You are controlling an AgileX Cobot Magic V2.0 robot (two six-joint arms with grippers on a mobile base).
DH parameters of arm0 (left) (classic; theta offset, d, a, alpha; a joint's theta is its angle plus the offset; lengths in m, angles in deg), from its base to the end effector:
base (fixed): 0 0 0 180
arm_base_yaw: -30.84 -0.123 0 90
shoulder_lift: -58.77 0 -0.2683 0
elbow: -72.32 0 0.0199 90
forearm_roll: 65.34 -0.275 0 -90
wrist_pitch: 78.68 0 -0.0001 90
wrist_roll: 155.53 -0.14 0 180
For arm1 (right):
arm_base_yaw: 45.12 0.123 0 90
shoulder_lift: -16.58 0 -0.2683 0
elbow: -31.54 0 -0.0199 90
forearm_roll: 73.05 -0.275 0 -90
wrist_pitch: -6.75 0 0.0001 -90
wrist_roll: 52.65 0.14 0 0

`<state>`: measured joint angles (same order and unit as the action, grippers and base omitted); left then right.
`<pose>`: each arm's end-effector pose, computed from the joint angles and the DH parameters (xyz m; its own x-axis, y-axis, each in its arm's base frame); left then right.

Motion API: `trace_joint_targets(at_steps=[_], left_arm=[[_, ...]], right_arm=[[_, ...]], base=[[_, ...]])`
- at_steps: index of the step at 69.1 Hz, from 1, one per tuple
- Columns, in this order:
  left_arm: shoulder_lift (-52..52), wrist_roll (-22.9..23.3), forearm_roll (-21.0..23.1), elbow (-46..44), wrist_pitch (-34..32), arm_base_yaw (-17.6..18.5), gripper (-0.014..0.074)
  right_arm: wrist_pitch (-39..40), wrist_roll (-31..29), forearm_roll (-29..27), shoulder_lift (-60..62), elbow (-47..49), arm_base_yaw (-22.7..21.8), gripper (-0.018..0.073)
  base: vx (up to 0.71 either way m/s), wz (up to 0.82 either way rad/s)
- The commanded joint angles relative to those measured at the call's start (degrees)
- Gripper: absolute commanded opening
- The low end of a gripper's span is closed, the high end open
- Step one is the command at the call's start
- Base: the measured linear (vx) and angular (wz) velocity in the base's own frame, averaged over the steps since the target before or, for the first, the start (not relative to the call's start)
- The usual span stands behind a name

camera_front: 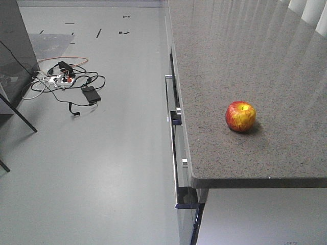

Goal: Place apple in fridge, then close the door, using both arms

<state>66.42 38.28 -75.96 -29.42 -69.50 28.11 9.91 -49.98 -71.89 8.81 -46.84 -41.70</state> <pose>0.1460 0.0111 0.1860 -0.0813 -0.0619 -0.9948 -0.0817 0.9951 -0.0552 0.1459 0.0089 0.2146 0.1202 0.0336 -0.9922 -0.0640 0.9976 0.0260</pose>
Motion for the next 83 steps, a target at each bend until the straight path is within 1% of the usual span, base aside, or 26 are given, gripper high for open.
trace_joint_targets(at_steps=[1,76,83], left_arm=[[-0.91,0.38,0.04,0.87,-4.01,0.10,-0.0008],[-0.91,0.38,0.04,0.87,-4.01,0.10,-0.0008],[-0.91,0.38,0.04,0.87,-4.01,0.10,-0.0008]], right_arm=[[4.33,-0.54,0.74,0.38,-0.53,-0.11,-0.0003],[5.33,-0.54,0.68,0.38,-0.53,-0.11,-0.0003],[6.12,1.21,-1.66,0.38,-0.53,-0.11,-0.0003]], base=[[0.00,0.00],[0.00,0.00],[0.00,0.00]])
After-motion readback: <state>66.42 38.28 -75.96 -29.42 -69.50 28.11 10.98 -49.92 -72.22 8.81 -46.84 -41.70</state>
